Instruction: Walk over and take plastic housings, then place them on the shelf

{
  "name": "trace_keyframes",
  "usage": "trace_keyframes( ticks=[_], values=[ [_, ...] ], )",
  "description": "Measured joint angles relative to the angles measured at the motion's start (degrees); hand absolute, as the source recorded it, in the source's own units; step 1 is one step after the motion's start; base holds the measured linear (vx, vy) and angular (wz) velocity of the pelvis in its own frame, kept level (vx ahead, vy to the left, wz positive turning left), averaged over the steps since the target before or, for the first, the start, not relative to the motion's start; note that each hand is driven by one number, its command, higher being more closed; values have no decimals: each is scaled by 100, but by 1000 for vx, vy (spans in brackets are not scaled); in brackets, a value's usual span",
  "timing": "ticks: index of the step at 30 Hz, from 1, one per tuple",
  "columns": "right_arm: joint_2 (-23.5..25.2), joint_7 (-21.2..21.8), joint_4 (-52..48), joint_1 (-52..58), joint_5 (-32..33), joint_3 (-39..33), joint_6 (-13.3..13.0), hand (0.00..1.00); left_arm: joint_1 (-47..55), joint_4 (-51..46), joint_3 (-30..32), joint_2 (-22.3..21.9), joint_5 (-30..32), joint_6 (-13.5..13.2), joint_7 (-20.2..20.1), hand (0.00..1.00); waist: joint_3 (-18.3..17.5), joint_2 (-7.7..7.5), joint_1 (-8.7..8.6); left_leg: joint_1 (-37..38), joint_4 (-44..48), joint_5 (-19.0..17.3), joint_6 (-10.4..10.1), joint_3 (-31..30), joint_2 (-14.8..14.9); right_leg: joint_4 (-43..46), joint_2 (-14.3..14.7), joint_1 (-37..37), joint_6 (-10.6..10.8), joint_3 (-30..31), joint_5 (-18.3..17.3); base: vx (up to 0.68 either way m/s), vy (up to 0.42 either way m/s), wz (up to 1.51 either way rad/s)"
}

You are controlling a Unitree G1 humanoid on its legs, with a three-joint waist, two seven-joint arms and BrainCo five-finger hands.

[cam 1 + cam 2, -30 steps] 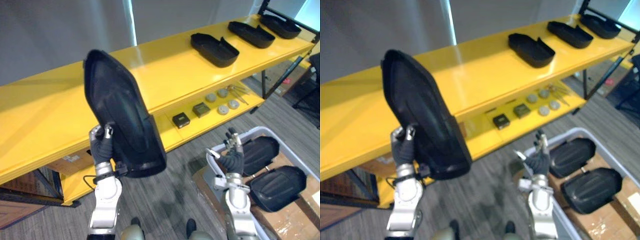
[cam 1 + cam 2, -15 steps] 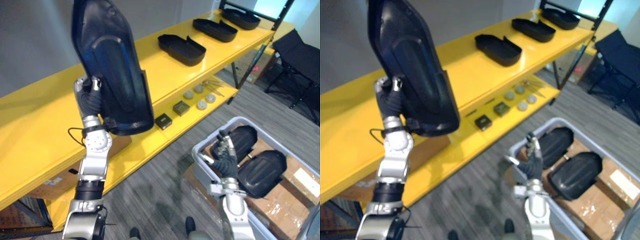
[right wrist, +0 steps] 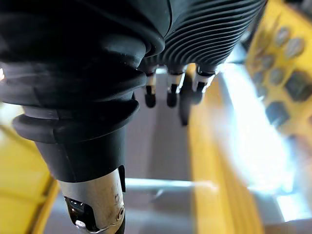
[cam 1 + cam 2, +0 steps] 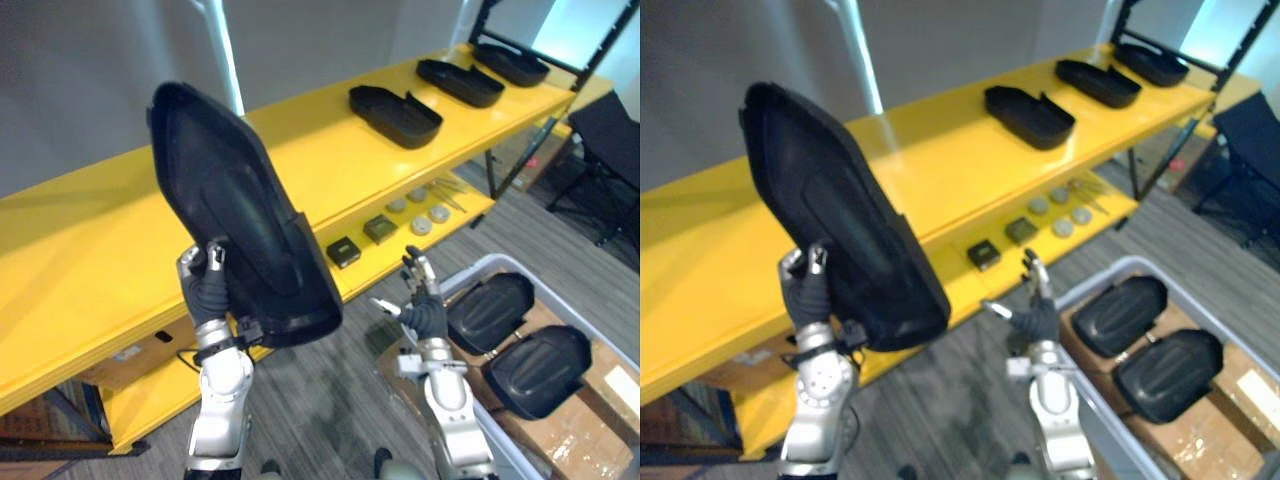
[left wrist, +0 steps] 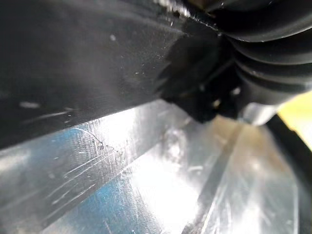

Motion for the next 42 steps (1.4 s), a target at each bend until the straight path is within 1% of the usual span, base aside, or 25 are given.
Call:
trace_keyframes(
  ticks=[1,4,5,6,7,8,9,11,12,14,15,16,18,19,20,21,22,24,26,28,31,34,38,39,42],
  values=[
    [-11,-2,40,-26,-18,-13,-2,0,-5,-23,-1,84,1,-95,1,100,2,-4,2,-34,10,0,2,-198,-5,-374,29,-14,-3,-8,-151,16,-24,78],
    [-32,-19,72,-90,-20,-42,-2,0,19,-42,-5,202,-5,-158,8,100,0,-8,7,-213,27,0,-14,-506,-31,-1510,37,-55,34,-15,-102,83,-107,74],
    [-35,-50,70,-100,-18,-58,-1,0,34,-55,-3,222,-9,-162,9,100,27,-94,9,-213,31,-21,-111,-684,-109,-1925,15,1,85,-20,-62,161,-232,82],
    [-36,-112,71,-94,-15,-68,0,0,55,-66,-4,226,-9,-169,9,100,-5,-285,8,-206,43,-75,-258,-810,-245,-2047,-64,37,78,10,-25,177,-269,84],
    [-70,-120,72,-118,-15,-88,1,0,72,-61,-9,192,-10,-173,10,100,-9,-309,3,-207,78,-116,-338,-878,-250,-1989,-52,33,164,52,296,206,-293,70],
    [-216,-132,65,-175,-12,-141,0,0,177,-85,-61,80,-14,-176,5,100,-16,-107,24,-218,147,-193,-464,-1003,-15,-1906,126,53,63,-128,241,267,-253,37],
    [-353,-139,55,-262,-11,-145,0,0,289,-150,-79,-14,-26,-229,2,100,-36,146,74,-275,206,-239,-597,-1032,241,-1969,374,90,-6,-249,216,273,-230,20],
    [-494,-146,49,-333,-11,-209,0,0,261,-154,-110,-111,-68,-256,-23,100,-65,377,76,-459,409,-208,-666,-1155,506,-2096,619,211,-161,-496,247,296,-206,26],
    [-526,-166,43,-351,-7,-342,1,0,200,-153,-146,-176,-78,-256,-33,100,-51,416,52,-584,734,-201,-673,-1181,590,-2206,709,358,-201,-598,257,287,-195,43],
    [-579,-233,0,-318,0,-476,1,0,139,-133,-174,-271,-118,-256,-40,100,-22,412,5,-722,1333,-198,-670,-1163,597,-2301,733,662,-289,-722,207,241,-117,36],
    [-599,-252,-50,-275,7,-592,-1,0,92,-111,-215,-294,-219,-257,-42,100,11,374,-3,-896,1909,-189,-676,-1151,545,-2343,669,933,-380,-772,147,249,-43,32],
    [-596,-265,-169,-215,10,-679,-3,0,46,-109,-237,-273,-252,-285,-43,100,43,293,13,-988,2042,-301,-582,-1054,424,-2381,525,1099,-423,-784,114,172,1,30],
    [-590,-275,-399,-161,11,-809,-58,0,-103,-108,-240,-272,-252,-314,-52,100,57,290,9,-1280,1674,-345,-486,-742,232,-2401,307,1128,-422,-793,114,98,90,22],
    [-588,-302,-416,-167,11,-894,-100,0,-209,-108,-246,-271,-250,-316,-81,100,55,367,21,-1358,1079,-86,-394,-660,155,-2426,245,1123,-395,-791,112,71,161,8],
    [-592,-324,-420,-158,11,-935,-101,0,-255,-108,-258,-271,-247,-319,-85,100,43,435,24,-1352,774,249,-346,-663,171,-2446,265,1124,-330,-787,109,90,227,-20],
    [-503,-374,-407,-126,12,-989,-92,0,-343,-92,-258,-215,-242,-333,-73,100,50,412,49,-1320,644,538,-454,-548,113,-2478,221,1163,-76,-707,21,95,218,-26],
    [-283,-383,-509,-7,12,-984,-98,0,-392,-76,-242,-52,-228,-321,-75,100,83,258,27,-1269,561,545,-404,-481,-7,-2539,91,1165,-29,-636,52,91,205,-21],
    [-34,-382,-701,150,4,-972,-99,0,-467,-52,-227,188,-226,-313,-73,100,111,67,-2,-1274,514,521,-328,-336,-120,-2601,-47,1100,36,-573,90,53,157,-21],
    [57,-383,-799,221,-13,-956,-100,0,-531,3,-228,274,-185,-293,-82,100,97,-24,-20,-1263,547,466,-248,-140,-174,-2640,-120,1042,92,-421,127,50,125,-38],
    [109,-382,-896,223,-53,-888,-115,0,-724,140,-210,345,-178,-285,-75,100,96,-32,-53,-1237,545,431,-220,35,-193,-2695,-162,988,166,-270,182,32,59,-40],
    [126,-354,-897,277,-110,-677,-115,0,-1236,440,-93,468,-174,-184,-75,100,95,-33,-193,-1193,501,389,-238,280,-155,-2840,-124,897,198,5,273,16,13,-42],
    [127,-310,-897,440,-112,-678,-115,0,-1521,615,-88,422,-186,-83,-86,100,95,-32,-316,-1161,431,390,-256,388,-83,-2965,-52,896,159,82,368,15,-20,-26],
    [73,-213,-897,534,-111,-691,-111,0,-2067,1285,-47,517,-326,27,-161,100,88,-15,-415,-996,282,410,-282,599,2,-2980,24,818,135,337,480,0,-17,-32],
    [54,-208,-897,498,-111,-691,-111,0,-2343,1555,-19,669,-444,81,-184,100,93,-14,-467,-1011,252,434,-294,672,40,-2998,65,750,103,375,570,-41,-10,-42],
    [33,-208,-904,461,-110,-696,-111,0,-3266,2584,140,1093,-533,271,-198,100,121,-12,-501,-1025,203,467,-284,889,102,-3082,132,587,113,517,814,-58,5,-38]
  ],
)
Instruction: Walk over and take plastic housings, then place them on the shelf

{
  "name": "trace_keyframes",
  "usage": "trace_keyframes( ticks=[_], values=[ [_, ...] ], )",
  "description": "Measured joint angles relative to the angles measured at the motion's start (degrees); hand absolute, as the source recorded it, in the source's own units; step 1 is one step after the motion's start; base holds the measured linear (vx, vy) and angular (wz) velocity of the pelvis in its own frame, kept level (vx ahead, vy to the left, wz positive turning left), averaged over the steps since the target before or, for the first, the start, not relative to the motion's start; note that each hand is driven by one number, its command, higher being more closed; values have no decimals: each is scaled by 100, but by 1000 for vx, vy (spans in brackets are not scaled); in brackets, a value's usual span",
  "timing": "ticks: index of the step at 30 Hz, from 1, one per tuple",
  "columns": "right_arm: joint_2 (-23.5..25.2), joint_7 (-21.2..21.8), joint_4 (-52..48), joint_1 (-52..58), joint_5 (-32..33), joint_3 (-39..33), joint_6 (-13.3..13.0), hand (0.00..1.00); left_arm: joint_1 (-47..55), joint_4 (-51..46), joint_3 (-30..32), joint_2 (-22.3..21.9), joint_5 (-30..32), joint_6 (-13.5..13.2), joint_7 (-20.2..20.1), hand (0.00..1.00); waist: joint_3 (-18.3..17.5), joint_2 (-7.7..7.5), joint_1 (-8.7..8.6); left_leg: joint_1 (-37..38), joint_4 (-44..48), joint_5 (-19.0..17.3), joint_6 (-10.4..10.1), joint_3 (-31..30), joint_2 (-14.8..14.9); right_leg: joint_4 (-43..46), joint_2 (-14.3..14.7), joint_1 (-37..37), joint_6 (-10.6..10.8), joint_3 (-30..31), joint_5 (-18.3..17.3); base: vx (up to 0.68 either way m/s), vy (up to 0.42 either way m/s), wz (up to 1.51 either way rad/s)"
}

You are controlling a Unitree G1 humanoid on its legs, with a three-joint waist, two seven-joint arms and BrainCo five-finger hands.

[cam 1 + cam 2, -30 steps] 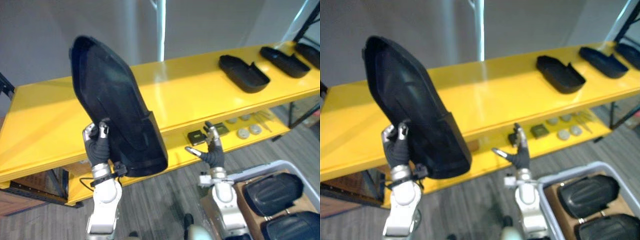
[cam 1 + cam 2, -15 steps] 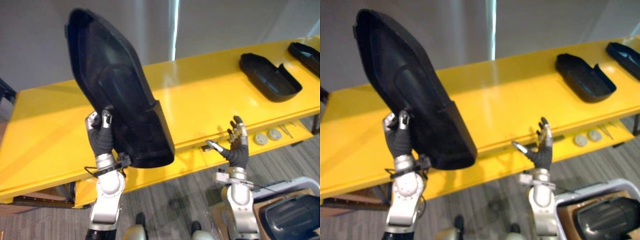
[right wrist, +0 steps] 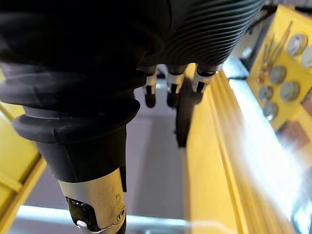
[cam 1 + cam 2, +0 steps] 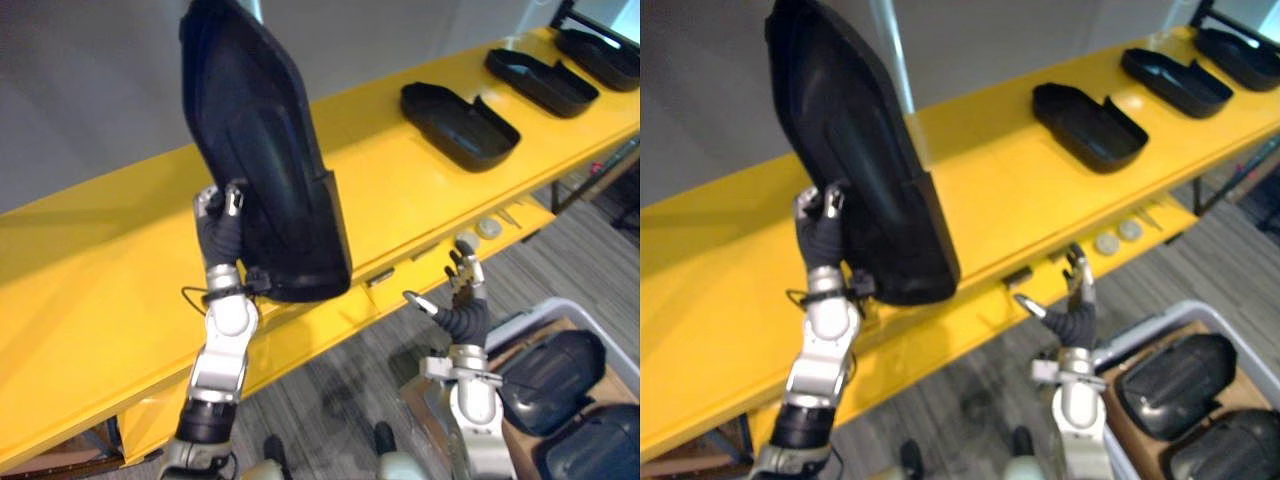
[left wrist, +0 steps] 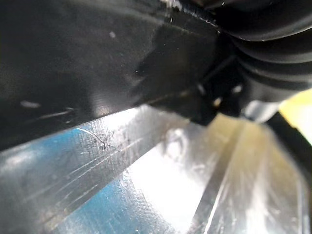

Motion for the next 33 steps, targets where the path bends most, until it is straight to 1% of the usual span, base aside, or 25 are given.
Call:
trace_keyframes(
  ticks=[1,2,4,5,7,8,9,10,13,15,17,19,20,21,22,28,29,30,31,33],
  values=[
    [-20,-3,-28,5,0,0,0,0,-379,371,98,119,-122,108,3,100,18,16,-79,-39,10,8,12,11,-9,-13,-8,-35,5,1,39,-71,14,-15],
    [-29,-5,-58,3,0,0,0,0,-553,533,135,185,-183,145,7,100,32,32,-120,-82,21,15,22,8,-8,-9,-8,-75,7,2,58,-71,14,-3],
    [-51,-23,-291,-88,0,-8,-15,0,-1360,947,238,463,-419,171,45,100,303,7,-153,-334,209,23,35,15,8,23,-6,-266,17,44,100,-127,12,-4],
    [-59,-27,-317,-147,0,-8,-15,0,-1556,1022,268,527,-446,177,70,100,383,-8,-159,-420,277,20,39,15,13,23,-6,-325,22,71,103,-154,-9,-4],
    [-67,-41,-356,-399,5,-1,-16,0,-2154,1301,285,773,-575,212,153,100,799,-16,-160,-600,504,10,47,9,57,28,12,-409,45,104,117,-129,-35,-5],
    [-69,-45,-356,-475,4,5,-15,0,-2324,1426,285,854,-640,262,176,100,961,-7,-158,-625,557,9,46,12,78,29,25,-412,45,110,117,-139,-51,-5],
    [-73,-47,-358,-535,4,24,-16,0,-2493,1657,284,923,-658,325,180,100,1043,37,-159,-737,617,10,44,3,101,23,40,-494,47,105,115,-106,-49,-3],
    [-75,-47,-358,-536,4,50,-16,0,-2562,1780,284,939,-665,360,179,100,1058,57,-159,-784,615,15,40,2,102,22,42,-546,47,103,115,-105,-63,-2],
    [-162,-45,-358,-468,5,246,-16,0,-2936,2473,173,1005,-672,623,112,100,1112,65,-175,-860,620,39,7,-20,133,28,76,-627,48,122,114,-43,-53,-2],
    [-198,-44,-357,-408,6,334,-16,0,-3153,2765,-5,1085,-669,699,73,100,1118,64,-177,-860,619,41,9,-24,132,35,77,-627,45,120,111,0,0,0],
    [-207,-31,-357,-390,6,481,-16,0,-3509,3096,-168,1174,-663,809,-100,100,1195,55,-198,-830,617,54,15,-34,125,91,75,-620,37,114,103,0,0,0],
    [-213,-12,-357,-455,6,656,-16,0,-3847,3336,-234,1256,-648,820,-309,100,1373,29,-204,-767,613,60,23,-46,110,176,67,-587,33,109,66,-8,6,2],
    [-212,-9,-357,-477,6,691,-16,0,-3941,3431,-259,1264,-647,824,-351,100,1406,22,-214,-767,612,65,31,-57,95,195,54,-587,34,103,38,-16,12,10],
    [-213,5,-356,-511,6,739,-15,0,-4115,3649,-357,1308,-645,833,-475,100,1459,21,-220,-766,609,73,41,-76,78,225,42,-587,45,92,11,-4,9,9],
    [-216,19,-354,-519,7,832,-15,0,-4259,3894,-423,1356,-643,880,-641,100,1468,20,-220,-767,600,80,43,-84,71,226,38,-587,46,86,7,3,6,7],
    [-210,125,-318,-519,34,981,-15,0,-4920,5088,-444,1367,-543,1042,-1113,100,1468,19,-237,-673,493,131,47,-99,34,284,22,-561,37,77,-16,6,2,2],
    [-208,139,-313,-511,79,1055,-15,0,-4990,5236,-444,1392,-516,1047,-1224,100,1468,18,-250,-656,461,148,47,-102,32,305,22,-562,32,74,-35,0,0,0],
    [-208,163,-302,-506,90,1086,-15,0,-5016,5297,-443,1403,-494,1050,-1250,100,1469,17,-255,-638,424,170,46,-102,27,306,22,-562,31,73,-36,0,0,0],
    [-201,228,-242,-499,136,1119,-16,0,-5087,5433,-430,1428,-368,1074,-1345,100,1471,13,-256,-594,338,222,40,-97,12,308,17,-561,27,74,-39,0,0,0],
    [-202,241,-117,-482,178,1179,-16,0,-5106,5471,-423,1541,-308,1136,-1451,100,1473,9,-267,-557,250,272,26,-84,9,306,20,-563,25,76,-44,0,0,0]
  ],
)
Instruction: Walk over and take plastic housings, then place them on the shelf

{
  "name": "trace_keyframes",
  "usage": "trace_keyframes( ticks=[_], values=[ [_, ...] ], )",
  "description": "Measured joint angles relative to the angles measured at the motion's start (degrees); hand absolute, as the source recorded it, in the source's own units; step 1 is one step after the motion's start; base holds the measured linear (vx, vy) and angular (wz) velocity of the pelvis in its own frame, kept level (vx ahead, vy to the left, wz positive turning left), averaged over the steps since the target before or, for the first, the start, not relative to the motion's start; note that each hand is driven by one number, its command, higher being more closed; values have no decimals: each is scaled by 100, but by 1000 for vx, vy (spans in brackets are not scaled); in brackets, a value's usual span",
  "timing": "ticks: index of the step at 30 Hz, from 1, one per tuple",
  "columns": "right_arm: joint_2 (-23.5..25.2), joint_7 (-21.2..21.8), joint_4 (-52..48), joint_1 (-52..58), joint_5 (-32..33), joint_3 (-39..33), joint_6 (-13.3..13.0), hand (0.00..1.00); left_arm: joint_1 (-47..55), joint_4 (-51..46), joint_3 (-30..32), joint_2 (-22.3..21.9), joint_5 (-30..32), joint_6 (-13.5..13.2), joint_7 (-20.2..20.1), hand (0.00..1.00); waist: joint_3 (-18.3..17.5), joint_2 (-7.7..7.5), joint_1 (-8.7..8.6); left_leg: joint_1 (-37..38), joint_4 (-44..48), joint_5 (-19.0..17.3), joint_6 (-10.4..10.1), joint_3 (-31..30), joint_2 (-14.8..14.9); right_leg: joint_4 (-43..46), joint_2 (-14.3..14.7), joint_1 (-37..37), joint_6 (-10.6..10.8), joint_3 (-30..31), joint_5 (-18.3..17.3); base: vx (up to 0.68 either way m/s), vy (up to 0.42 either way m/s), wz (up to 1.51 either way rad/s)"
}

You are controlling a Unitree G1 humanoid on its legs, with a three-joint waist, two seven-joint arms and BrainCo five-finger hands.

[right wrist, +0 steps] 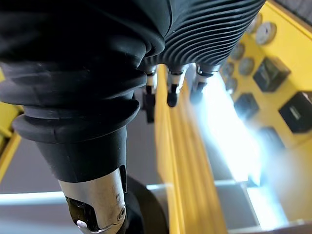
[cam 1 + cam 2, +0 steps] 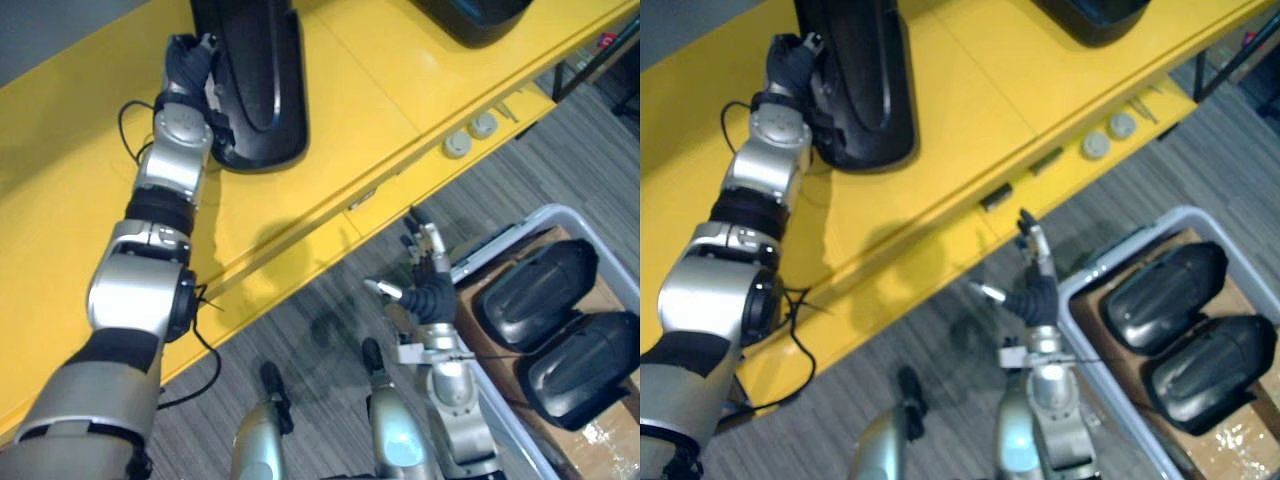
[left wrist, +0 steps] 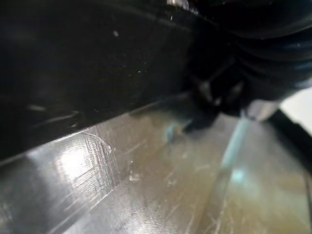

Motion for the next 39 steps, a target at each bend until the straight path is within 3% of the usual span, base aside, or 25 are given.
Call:
trace_keyframes(
  ticks=[8,9,19,30,35,39],
  values=[
    [5,121,16,170,167,17,0,0,-226,294,284,86,215,112,-363,100,66,-124,-7,90,-276,174,-14,-35,-39,-12,-16,1,1,-82,0,2,-3,3],
    [4,134,25,183,167,15,0,0,-227,294,309,91,216,119,-419,0,66,-124,-2,90,-315,198,-21,-57,-40,-19,-13,3,1,-106,1,20,-11,13],
    [18,233,77,185,280,20,1,0,-265,433,254,372,223,134,-814,0,61,-133,-6,208,-545,292,-40,-65,-57,-100,-9,71,2,-120,9,11,-3,2],
    [26,265,235,167,388,137,19,0,-311,433,33,474,147,61,-841,0,46,-155,-18,266,-677,356,-46,-74,-72,-179,-13,118,20,-134,35,0,0,0],
    [27,264,401,54,385,130,21,0,-310,402,-28,474,-367,15,-673,0,-19,-261,-26,266,-709,378,-46,-82,-75,-205,-13,119,30,-138,41,0,0,0],
    [24,254,407,-29,351,113,22,0,-125,-245,-16,473,-542,-56,-183,0,-50,-300,-28,269,-734,394,-46,-153,-95,-293,-32,203,49,-211,54,11,-3,10]
  ],
)
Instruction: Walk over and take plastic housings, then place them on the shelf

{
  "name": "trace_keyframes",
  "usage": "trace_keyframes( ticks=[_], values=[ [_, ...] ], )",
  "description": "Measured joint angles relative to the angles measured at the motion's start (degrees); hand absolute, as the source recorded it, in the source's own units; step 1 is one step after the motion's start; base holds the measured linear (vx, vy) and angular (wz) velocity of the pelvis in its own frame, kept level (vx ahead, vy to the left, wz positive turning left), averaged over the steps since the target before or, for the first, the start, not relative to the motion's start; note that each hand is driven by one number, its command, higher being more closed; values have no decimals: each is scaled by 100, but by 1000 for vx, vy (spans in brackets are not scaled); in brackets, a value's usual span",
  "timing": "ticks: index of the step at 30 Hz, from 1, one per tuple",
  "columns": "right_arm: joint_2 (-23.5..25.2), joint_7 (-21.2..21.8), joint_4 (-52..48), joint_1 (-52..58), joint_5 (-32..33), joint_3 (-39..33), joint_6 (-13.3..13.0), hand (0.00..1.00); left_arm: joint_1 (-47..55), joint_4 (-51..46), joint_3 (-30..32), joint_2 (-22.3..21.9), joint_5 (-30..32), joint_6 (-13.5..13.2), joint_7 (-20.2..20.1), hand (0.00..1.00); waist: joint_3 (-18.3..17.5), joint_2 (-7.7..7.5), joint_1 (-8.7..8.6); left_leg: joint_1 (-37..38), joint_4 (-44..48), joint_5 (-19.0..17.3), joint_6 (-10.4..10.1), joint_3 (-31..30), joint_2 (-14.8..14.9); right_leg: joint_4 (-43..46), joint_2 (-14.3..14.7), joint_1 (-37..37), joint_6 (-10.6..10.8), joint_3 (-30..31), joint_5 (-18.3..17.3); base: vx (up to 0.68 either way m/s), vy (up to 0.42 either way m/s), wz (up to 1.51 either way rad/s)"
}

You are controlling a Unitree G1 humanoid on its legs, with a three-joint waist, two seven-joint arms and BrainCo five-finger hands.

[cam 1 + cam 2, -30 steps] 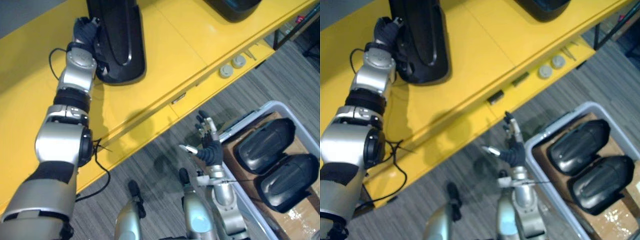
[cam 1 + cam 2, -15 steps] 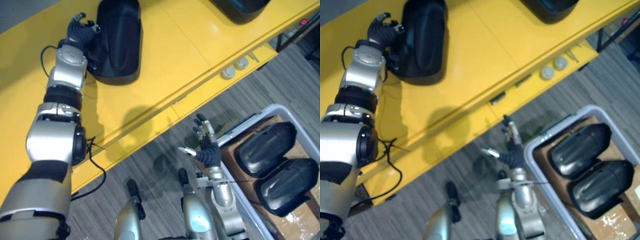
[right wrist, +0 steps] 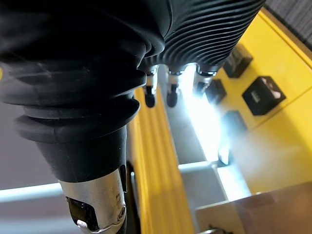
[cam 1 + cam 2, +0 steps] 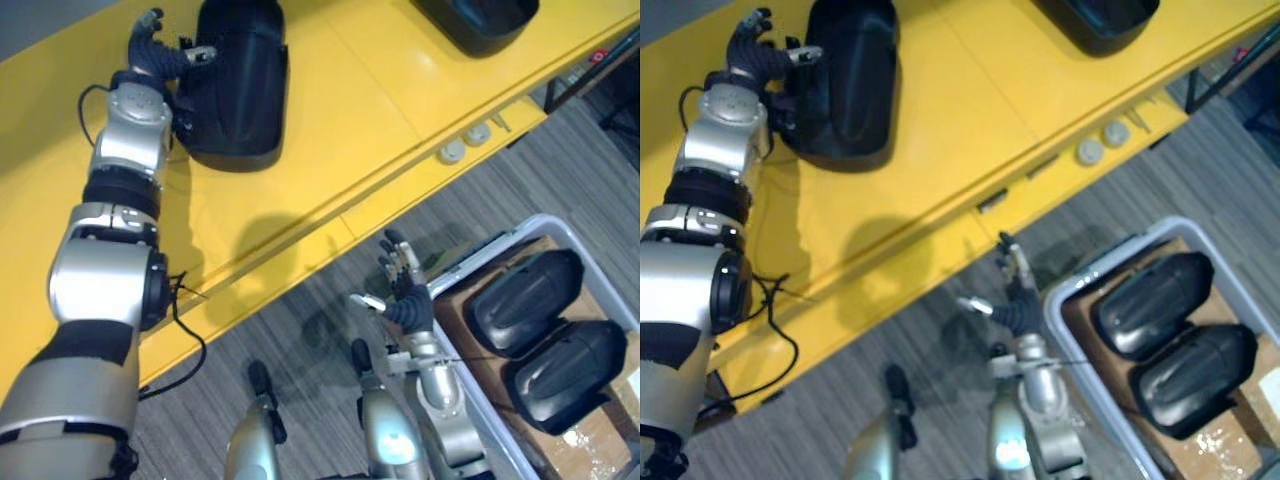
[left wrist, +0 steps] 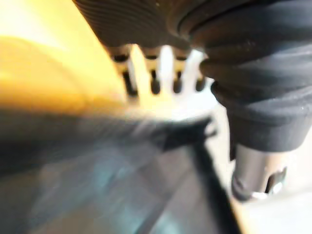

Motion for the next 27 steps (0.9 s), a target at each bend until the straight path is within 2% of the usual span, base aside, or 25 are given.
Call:
trace_keyframes(
  ticks=[2,4,5,7,11,14,16,19,21,24,27],
  values=[
    [-7,-27,2,-43,-69,-29,0,0,408,-890,17,-6,-3,-154,318,0,-82,7,-2,-53,-1,8,-10,-94,1,-11,4,5,0,-80,0,26,-8,18],
    [-11,-43,3,-93,-214,-197,-1,0,1244,-2224,112,-39,1,-351,754,0,-263,8,29,-86,-13,8,-11,-131,-1,-48,2,14,0,-122,0,48,-10,12],
    [-11,-47,3,-95,-225,-258,-1,0,1486,-2526,132,-67,1,-374,851,0,-315,11,45,-85,-16,8,-11,-145,-2,-57,1,29,0,-139,0,54,-7,18],
    [-16,-107,0,-76,-256,-494,-10,0,2373,-3624,402,-374,95,-517,1207,0,-452,24,72,-8,-55,8,-12,-244,-7,-113,1,181,0,-251,0,43,-3,20],
    [-26,-187,-11,-93,-422,-745,-35,0,3740,-5036,961,-871,311,-604,1566,0,-652,91,201,219,-300,84,-13,-218,-35,-115,-7,278,-2,-252,-4,1,3,1],
    [-30,-321,-109,-101,-669,-928,-42,0,4846,-6173,1237,-1372,424,-774,1742,0,-853,197,264,343,-631,256,-21,-220,-66,-150,-12,285,-17,-278,-19,-2,1,1],
    [-54,-592,-478,-196,-1039,-1203,-43,0,5845,-7107,1241,-1972,657,-1049,1868,0,-942,319,334,422,-826,354,-30,-225,-86,-188,-22,301,-21,-340,-28,-12,2,3],
    [-158,-918,-710,-558,-1396,-1351,-50,0,6706,-7764,1201,-2472,893,-1298,2069,0,-1032,386,350,426,-828,376,-32,-231,-85,-197,-23,312,-22,-358,-39,-14,-2,1],
    [-278,-1324,-850,-840,-1872,-1352,-108,0,7335,-8158,1168,-2875,1265,-1518,2354,0,-1122,428,376,514,-856,383,-37,-246,-79,-199,-21,409,-14,-388,-67,-36,-8,3],
    [-313,-1705,-1130,-884,-2293,-1320,-177,0,7905,-8298,1186,-3147,1459,-1732,2727,0,-1368,480,523,532,-860,387,-45,-270,-64,-200,-7,463,-11,-425,-110,-19,-7,7],
    [-403,-1970,-1148,-922,-2515,-1162,-240,0,8436,-8393,1327,-3208,1648,-1836,3045,0,-1480,472,555,579,-865,401,-66,-418,-54,-189,4,591,-16,-563,-199,-2,-11,16]
  ],
)
